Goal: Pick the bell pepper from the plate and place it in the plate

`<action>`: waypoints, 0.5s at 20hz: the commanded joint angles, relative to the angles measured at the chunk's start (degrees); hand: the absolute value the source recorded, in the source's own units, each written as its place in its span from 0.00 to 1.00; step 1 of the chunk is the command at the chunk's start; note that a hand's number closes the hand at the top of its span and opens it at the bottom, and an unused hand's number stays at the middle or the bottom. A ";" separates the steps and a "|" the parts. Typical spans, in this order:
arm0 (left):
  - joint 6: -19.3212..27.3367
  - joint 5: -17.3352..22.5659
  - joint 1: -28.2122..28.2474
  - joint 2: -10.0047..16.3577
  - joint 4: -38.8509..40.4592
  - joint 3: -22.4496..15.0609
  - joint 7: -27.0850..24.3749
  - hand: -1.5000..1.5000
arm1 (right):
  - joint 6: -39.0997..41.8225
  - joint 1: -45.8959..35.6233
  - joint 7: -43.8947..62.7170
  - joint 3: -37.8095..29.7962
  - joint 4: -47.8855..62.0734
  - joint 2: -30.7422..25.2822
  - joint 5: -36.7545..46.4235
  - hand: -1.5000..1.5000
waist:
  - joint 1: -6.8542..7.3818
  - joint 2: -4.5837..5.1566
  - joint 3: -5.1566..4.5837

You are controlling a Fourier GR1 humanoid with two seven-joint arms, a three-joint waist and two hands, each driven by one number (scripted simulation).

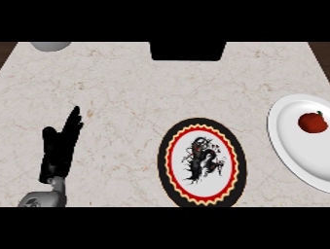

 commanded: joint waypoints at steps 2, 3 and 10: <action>-1.50 0.64 3.43 0.71 -5.68 -0.65 2.58 0.50 | 0.55 1.52 -3.48 -0.25 4.61 -3.66 -0.07 0.00 | 0.37 0.01 0.06; 0.58 -1.24 0.94 -1.11 0.70 -1.01 -1.64 0.50 | -0.06 0.44 -4.89 0.27 5.30 -2.71 0.09 0.00 | 0.17 0.09 0.05; -0.46 -0.16 -1.92 0.14 -0.50 0.28 2.88 0.50 | -1.19 1.81 -6.54 -1.44 8.18 -4.95 -1.50 0.00 | 0.25 0.22 0.13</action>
